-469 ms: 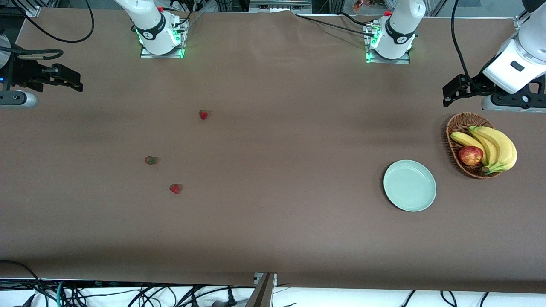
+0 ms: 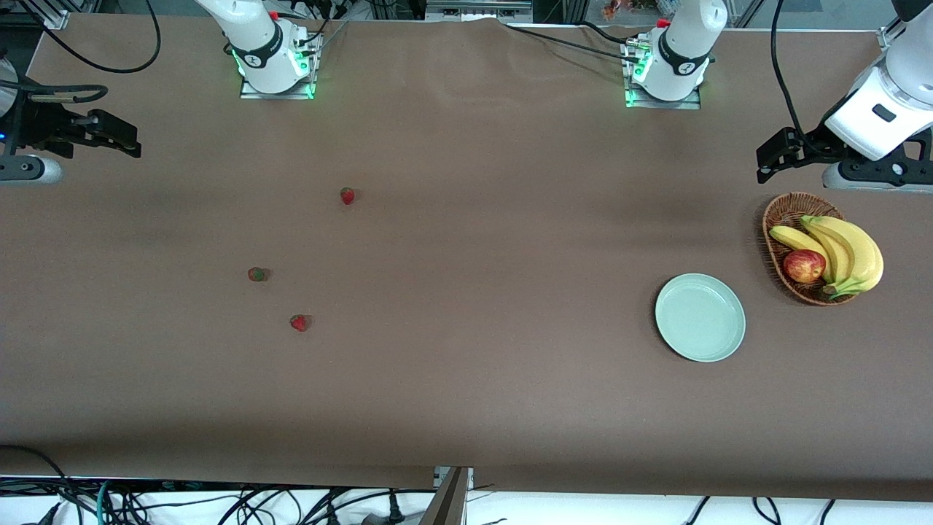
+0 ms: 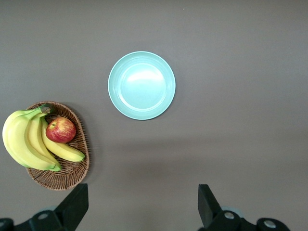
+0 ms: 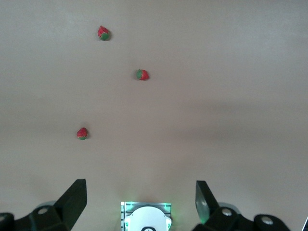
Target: Collect all strawberries into plate
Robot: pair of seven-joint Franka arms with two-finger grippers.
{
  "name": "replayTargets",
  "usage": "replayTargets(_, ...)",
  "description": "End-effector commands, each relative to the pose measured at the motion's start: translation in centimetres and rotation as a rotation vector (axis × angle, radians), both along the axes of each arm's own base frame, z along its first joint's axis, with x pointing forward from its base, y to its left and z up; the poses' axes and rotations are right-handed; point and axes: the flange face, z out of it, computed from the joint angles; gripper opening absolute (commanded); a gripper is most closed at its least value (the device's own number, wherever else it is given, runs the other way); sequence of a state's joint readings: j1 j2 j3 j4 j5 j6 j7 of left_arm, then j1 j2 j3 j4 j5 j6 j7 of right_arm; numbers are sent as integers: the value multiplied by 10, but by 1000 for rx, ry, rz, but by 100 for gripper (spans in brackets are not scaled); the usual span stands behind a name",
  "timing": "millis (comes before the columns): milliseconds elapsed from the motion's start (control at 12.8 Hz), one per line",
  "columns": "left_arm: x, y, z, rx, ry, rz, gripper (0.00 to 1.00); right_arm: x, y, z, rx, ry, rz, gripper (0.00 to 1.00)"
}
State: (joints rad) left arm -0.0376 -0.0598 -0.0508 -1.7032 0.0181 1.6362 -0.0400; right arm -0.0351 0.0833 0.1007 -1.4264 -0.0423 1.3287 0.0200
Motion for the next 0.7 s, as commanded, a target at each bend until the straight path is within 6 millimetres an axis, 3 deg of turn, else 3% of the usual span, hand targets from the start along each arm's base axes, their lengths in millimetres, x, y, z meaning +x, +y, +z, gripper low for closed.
replayTargets(0,2,-2,6,-29,4,10,100,5,-3,2,22,-5,7,100)
replayTargets(626,3,2,6,-29,4,13,100,7,3,1,10,-18,6,100)
